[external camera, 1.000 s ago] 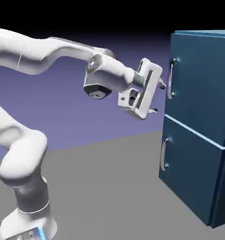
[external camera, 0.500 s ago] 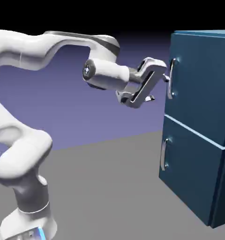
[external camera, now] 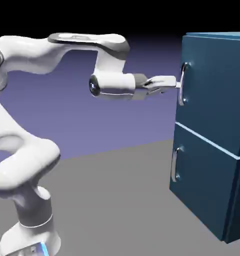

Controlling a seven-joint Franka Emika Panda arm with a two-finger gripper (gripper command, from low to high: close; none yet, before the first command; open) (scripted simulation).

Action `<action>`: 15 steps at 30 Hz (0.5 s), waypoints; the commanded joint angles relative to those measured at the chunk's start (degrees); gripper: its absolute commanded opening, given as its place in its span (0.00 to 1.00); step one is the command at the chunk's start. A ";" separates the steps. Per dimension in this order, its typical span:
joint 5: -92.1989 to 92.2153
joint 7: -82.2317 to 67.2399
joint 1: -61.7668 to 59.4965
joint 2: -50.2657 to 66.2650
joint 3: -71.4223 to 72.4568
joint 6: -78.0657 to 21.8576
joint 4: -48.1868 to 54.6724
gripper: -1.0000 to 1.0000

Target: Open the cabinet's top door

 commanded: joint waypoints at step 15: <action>17.22 2.24 -15.80 4.31 13.26 -1.71 10.63 0.00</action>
